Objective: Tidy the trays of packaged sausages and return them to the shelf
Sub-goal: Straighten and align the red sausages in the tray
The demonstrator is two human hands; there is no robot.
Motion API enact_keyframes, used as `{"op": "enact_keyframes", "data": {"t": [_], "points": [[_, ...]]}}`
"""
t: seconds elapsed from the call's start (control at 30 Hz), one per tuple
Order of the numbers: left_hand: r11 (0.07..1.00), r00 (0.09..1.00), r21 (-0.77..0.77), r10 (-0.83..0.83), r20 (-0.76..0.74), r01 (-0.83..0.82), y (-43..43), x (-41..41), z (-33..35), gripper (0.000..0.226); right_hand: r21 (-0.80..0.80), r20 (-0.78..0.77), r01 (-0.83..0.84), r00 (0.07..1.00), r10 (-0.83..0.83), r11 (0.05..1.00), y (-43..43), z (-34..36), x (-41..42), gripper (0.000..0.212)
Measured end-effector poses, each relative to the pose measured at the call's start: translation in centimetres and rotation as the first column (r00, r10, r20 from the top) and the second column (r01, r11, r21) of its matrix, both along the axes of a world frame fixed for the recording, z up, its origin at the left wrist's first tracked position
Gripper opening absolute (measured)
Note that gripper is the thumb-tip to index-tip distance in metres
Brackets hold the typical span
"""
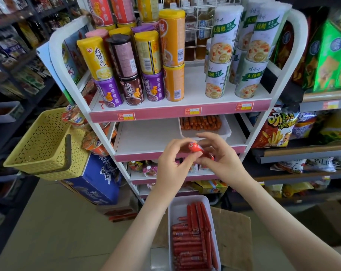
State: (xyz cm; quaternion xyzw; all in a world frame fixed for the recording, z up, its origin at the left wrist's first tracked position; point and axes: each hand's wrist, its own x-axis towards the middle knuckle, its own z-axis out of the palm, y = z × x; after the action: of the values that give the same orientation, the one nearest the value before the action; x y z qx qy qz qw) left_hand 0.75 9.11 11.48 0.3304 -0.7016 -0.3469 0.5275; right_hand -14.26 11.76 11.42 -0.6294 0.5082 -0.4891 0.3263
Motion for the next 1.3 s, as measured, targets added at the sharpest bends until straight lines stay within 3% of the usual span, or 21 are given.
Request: {"op": "enact_keyframes", "data": {"t": [0.2, 0.33, 0.43, 0.47, 0.53, 0.63, 0.7, 0.8, 0.9, 1.0, 1.1, 1.23, 1.3], "points": [[0.983, 0.997, 0.182, -0.021, -0.071, 0.034, -0.1, 0.1, -1.1, 0.035, 0.035, -0.072, 0.0, 0.997, 0.002, 0.999, -0.3, -2.6, -0.2, 0.064], [0.925, 0.978, 0.357, -0.18, 0.11, 0.13, -1.3, 0.3, -3.3, 0.043, 0.091, -0.059, -0.005, 0.998, 0.01, 0.996, -0.5, -5.7, -0.8, 0.076], [0.847, 0.932, 0.53, -0.159, 0.325, -0.04, -2.7, 1.2, -8.8, 0.055, 0.274, -0.143, 0.095, 0.988, -0.057, 0.957, -0.4, -11.2, -2.1, 0.075], [0.826, 0.88, 0.544, -0.14, 0.453, -0.149, -3.0, 1.7, -11.6, 0.051, 0.332, -0.196, 0.145, 0.977, -0.083, 0.932, -0.2, -13.7, -2.6, 0.068], [0.812, 0.683, 0.487, -0.156, 0.713, -0.323, -3.1, 2.6, -18.4, 0.041, 0.462, -0.298, 0.225, 0.951, -0.089, 0.858, 0.6, -19.4, -3.4, 0.049], [0.809, 0.428, 0.464, -0.298, 0.853, -0.362, -1.7, 3.2, -28.3, 0.038, 0.613, -0.377, 0.264, 0.926, -0.018, 0.745, 1.8, -28.7, -3.6, 0.038], [0.828, 0.287, 0.453, -0.369, 0.884, -0.331, -0.8, 2.9, -33.5, 0.033, 0.642, -0.389, 0.206, 0.918, 0.082, 0.738, 1.8, -34.2, -3.0, 0.042], [0.835, 0.245, 0.507, -0.456, 0.855, -0.214, 0.7, 2.1, -39.1, 0.037, 0.665, -0.423, 0.138, 0.879, 0.218, 0.734, 1.4, -40.7, -2.0, 0.052], [0.832, 0.198, 0.524, -0.49, 0.849, -0.185, 0.7, 1.2, -43.0, 0.055, 0.7, -0.604, 0.237, 0.701, 0.381, 0.673, 1.3, -45.4, -0.8, 0.063], [0.836, 0.099, 0.518, -0.508, 0.856, -0.181, -0.4, 0.1, -45.4, 0.059, 0.604, -0.705, 0.281, 0.625, 0.335, 0.746, 1.6, -48.2, 0.5, 0.074], [0.825, 0.102, 0.519, -0.51, 0.854, -0.224, -1.5, -0.7, -48.2, 0.052, 0.521, -0.757, 0.208, 0.561, 0.335, 0.828, 1.5, -49.6, 1.6, 0.07], [0.808, 0.044, 0.548, -0.553, 0.832, -0.218, -3.1, -1.3, -49.8, 0.048, 0.492, -0.793, 0.183, 0.498, 0.351, 0.851, 1.3, -51.1, 2.0, 0.062], [0.751, 0.044, 0.605, -0.617, 0.785, -0.263, -4.2, -1.5, -49.6, 0.046, 0.499, -0.79, 0.193, 0.501, 0.352, 0.845, 1.5, -51.4, 1.8, 0.062]]}}
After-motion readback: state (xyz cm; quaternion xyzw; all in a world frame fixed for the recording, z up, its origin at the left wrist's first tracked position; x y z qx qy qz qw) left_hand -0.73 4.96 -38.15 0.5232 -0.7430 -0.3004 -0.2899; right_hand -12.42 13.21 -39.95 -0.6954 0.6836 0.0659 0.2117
